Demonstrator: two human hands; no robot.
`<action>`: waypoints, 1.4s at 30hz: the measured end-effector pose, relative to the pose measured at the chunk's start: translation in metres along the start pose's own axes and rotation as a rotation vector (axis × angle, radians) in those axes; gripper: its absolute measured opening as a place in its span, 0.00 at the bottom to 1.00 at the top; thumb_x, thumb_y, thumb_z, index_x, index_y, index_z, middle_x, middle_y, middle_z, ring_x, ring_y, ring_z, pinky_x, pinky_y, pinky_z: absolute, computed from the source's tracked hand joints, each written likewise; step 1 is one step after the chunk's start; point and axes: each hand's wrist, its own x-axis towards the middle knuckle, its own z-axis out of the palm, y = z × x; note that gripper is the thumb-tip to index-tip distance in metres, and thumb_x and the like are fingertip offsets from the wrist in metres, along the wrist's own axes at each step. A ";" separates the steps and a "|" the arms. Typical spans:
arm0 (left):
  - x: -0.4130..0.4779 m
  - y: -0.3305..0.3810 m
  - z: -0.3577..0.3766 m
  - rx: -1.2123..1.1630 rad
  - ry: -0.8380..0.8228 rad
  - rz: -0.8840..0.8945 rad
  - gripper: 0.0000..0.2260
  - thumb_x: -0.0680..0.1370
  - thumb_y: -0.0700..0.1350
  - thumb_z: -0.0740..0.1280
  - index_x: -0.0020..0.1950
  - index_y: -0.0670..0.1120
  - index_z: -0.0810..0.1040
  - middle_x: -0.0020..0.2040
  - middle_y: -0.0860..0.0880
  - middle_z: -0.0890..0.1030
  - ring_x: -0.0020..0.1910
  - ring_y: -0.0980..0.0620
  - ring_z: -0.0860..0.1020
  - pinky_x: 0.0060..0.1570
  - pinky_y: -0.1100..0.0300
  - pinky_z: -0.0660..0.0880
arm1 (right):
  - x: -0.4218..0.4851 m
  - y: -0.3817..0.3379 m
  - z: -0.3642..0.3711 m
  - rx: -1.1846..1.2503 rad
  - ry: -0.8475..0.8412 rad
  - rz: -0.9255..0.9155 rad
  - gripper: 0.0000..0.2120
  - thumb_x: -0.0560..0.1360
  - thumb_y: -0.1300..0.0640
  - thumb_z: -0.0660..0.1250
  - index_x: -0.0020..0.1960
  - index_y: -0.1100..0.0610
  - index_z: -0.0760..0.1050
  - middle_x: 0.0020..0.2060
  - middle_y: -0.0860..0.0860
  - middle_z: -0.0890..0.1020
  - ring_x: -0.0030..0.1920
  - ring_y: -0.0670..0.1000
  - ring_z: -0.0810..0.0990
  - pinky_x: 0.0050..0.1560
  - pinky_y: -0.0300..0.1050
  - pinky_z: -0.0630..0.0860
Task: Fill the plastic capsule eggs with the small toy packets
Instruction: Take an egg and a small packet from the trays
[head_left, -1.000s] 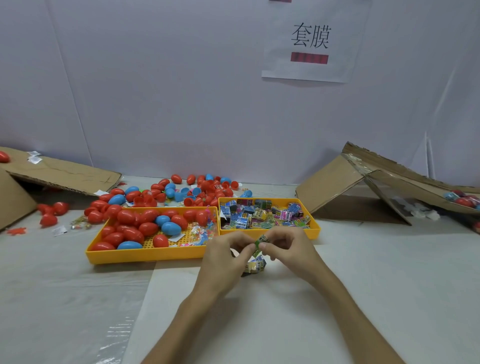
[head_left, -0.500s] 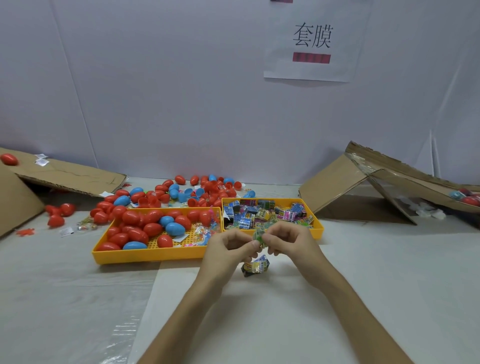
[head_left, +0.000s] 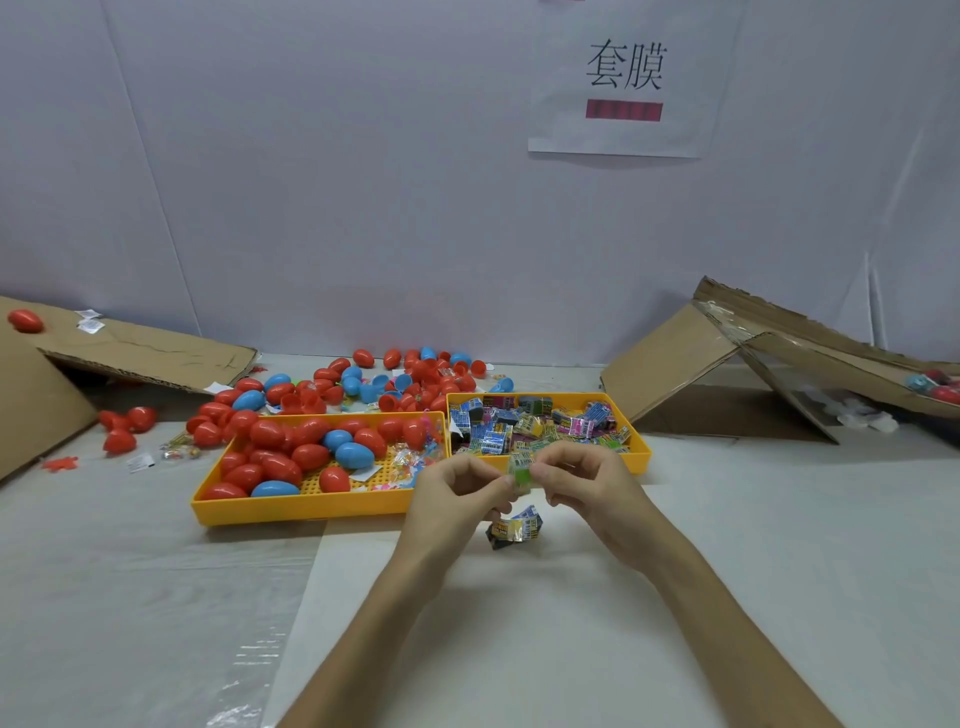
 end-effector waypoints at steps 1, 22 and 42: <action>0.000 -0.001 0.001 0.036 0.000 0.010 0.05 0.76 0.35 0.73 0.40 0.40 0.81 0.34 0.45 0.84 0.35 0.51 0.82 0.41 0.58 0.81 | 0.000 0.000 -0.001 -0.022 -0.008 -0.003 0.08 0.69 0.56 0.75 0.43 0.60 0.82 0.35 0.54 0.79 0.36 0.49 0.74 0.40 0.41 0.73; -0.001 0.000 0.002 0.234 0.025 0.085 0.06 0.74 0.40 0.76 0.47 0.48 0.82 0.38 0.47 0.84 0.34 0.50 0.83 0.35 0.56 0.82 | -0.003 -0.007 0.003 -0.004 -0.097 0.003 0.03 0.72 0.57 0.72 0.40 0.54 0.83 0.33 0.52 0.78 0.34 0.49 0.74 0.38 0.42 0.71; -0.008 -0.004 0.008 0.506 0.122 0.480 0.11 0.76 0.31 0.68 0.48 0.46 0.80 0.32 0.53 0.80 0.34 0.54 0.80 0.35 0.58 0.77 | -0.007 -0.009 0.009 -0.146 -0.109 -0.005 0.05 0.75 0.53 0.72 0.40 0.49 0.84 0.34 0.48 0.80 0.35 0.45 0.74 0.39 0.37 0.73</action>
